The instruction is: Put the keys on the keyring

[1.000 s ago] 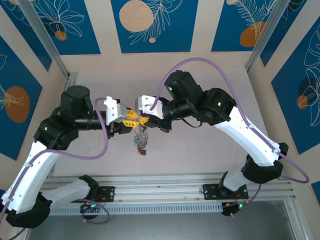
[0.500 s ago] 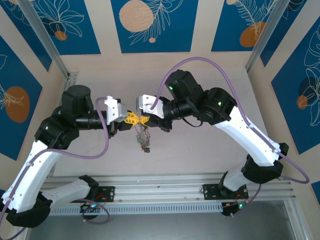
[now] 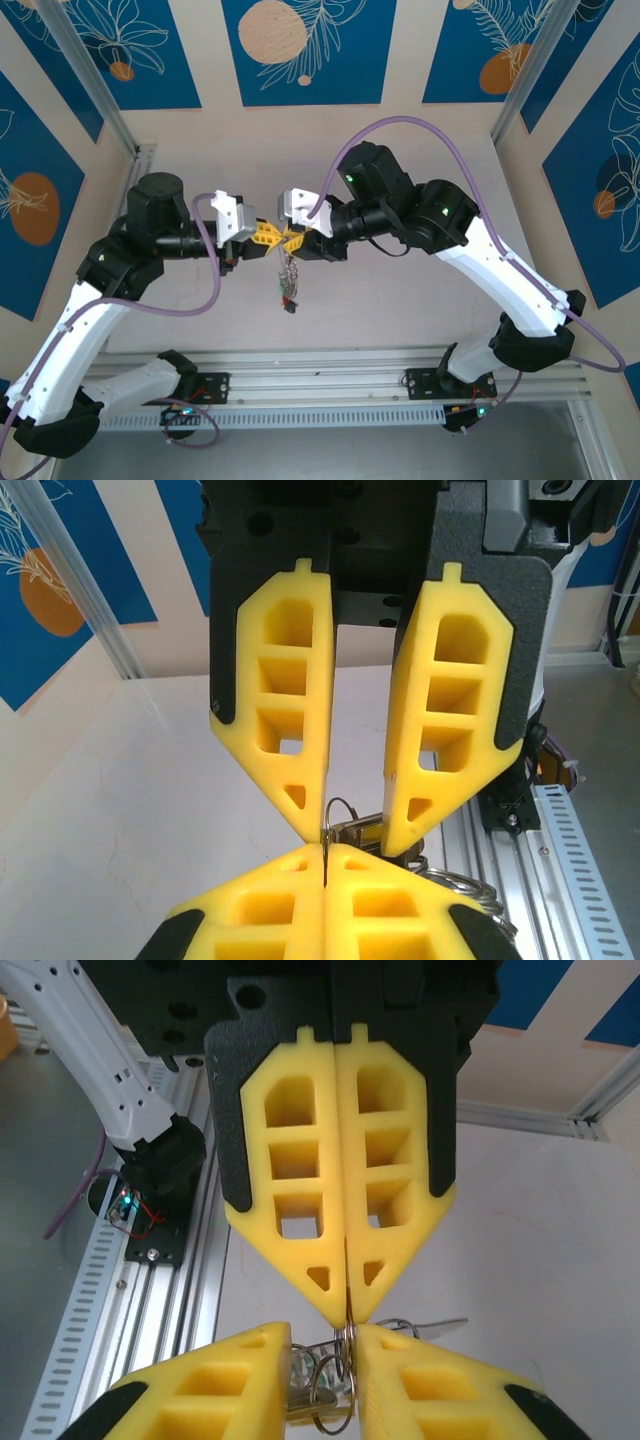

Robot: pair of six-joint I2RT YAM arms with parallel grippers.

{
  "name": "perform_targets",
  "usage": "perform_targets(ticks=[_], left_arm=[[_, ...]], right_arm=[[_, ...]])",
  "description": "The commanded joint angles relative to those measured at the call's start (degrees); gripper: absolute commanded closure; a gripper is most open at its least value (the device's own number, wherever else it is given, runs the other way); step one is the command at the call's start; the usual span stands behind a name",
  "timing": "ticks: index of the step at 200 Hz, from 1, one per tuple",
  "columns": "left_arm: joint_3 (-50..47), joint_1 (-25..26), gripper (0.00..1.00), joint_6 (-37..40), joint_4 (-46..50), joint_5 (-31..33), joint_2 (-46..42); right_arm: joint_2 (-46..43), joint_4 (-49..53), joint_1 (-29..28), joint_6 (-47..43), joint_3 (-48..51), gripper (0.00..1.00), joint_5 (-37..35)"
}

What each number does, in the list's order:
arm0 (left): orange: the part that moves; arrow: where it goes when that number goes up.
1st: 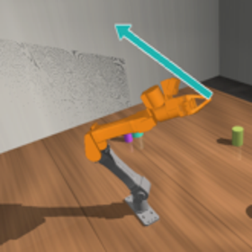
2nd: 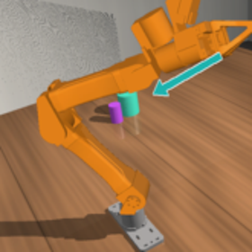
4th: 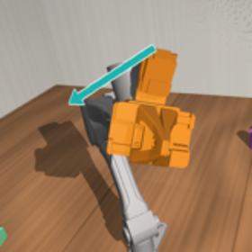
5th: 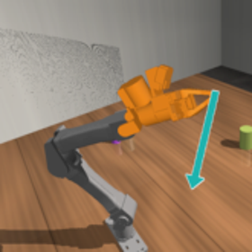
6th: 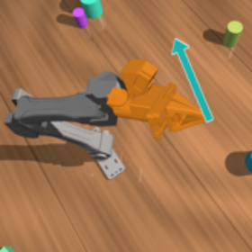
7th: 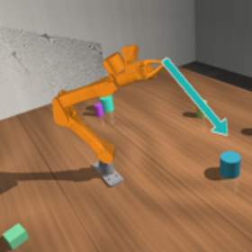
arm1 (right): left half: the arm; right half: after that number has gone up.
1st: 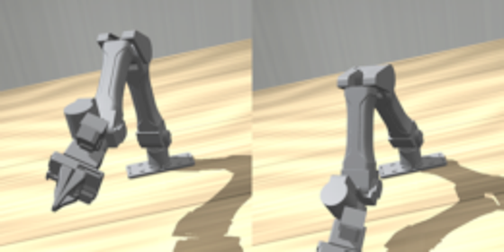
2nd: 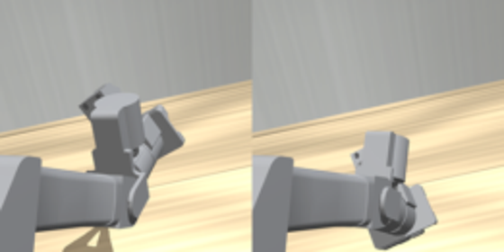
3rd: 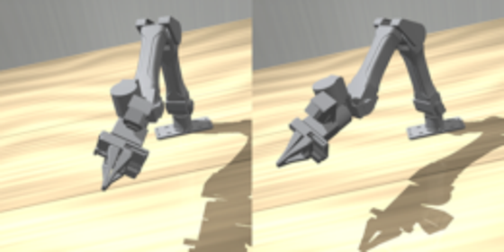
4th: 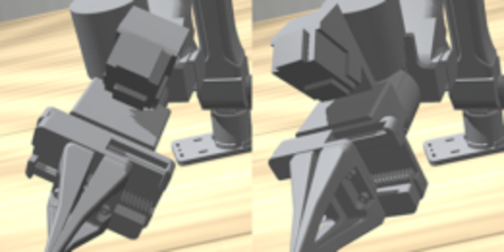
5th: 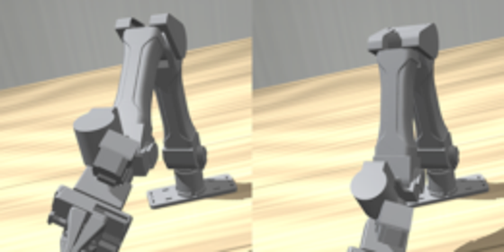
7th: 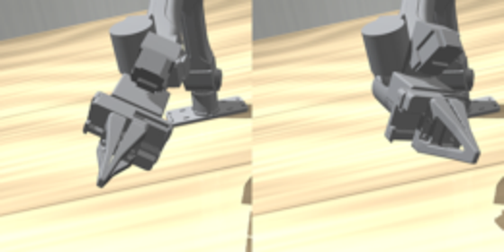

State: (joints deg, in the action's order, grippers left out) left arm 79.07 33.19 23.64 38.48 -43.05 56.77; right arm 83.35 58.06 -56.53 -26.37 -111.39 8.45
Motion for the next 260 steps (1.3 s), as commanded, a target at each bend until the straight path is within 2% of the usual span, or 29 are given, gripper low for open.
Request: perform_targets(ticks=[1,18,76,126,158,178,210,230,260], left_arm=[[-0.3,0.5,1.0,-2.7,-5.3,-2.8,-1.3],[-0.4,0.5,1.0,-3.5,-6.0,-3.2,-1.8],[-0.6,0.5,1.0,-4.8,-7.6,-3.1,-2.2],[-1.4,0.5,1.0,-5.4,-9.0,-2.5,-2.2],[-1.3,0.4,1.0,-5.3,-9.1,-1.8,-2.4],[-1.3,0.5,1.0,-5.3,-9.2,-1.4,-2.7],[-1.4,0.4,1.0,-5.4,-9.5,-1.2,-3.2],[-1.5,0.5,1.0,-5.6,-9.6,-1.2,-3.5],[-1.6,0.5,1.0,-5.9,-9.9,-1.4,-3.6]], right_arm=[[-2.4,-3.0,0.6,2.2,1.7,0.78,3.7],[-2.7,-3.5,1.4,2.8,2.5,0.82,5.1],[-2.7,-2.5,2.6,3.5,3.3,0.79,7.6],[-4.2,-3.1,3.5,4.6,5.6,0.92,8.2],[-4.7,-2.6,4.0,4.7,5.9,0.93,8.3],[-4.9,-2.5,4.1,4.7,6.1,0.92,8.3],[-5.5,-3.1,4.3,5.4,7.7,0.8,9.0],[-6.3,-4.0,4.5,5.9,9.1,0.79,9.2],[-6.8,-5.0,4.7,6.2,9.6,0.9,9.6]])
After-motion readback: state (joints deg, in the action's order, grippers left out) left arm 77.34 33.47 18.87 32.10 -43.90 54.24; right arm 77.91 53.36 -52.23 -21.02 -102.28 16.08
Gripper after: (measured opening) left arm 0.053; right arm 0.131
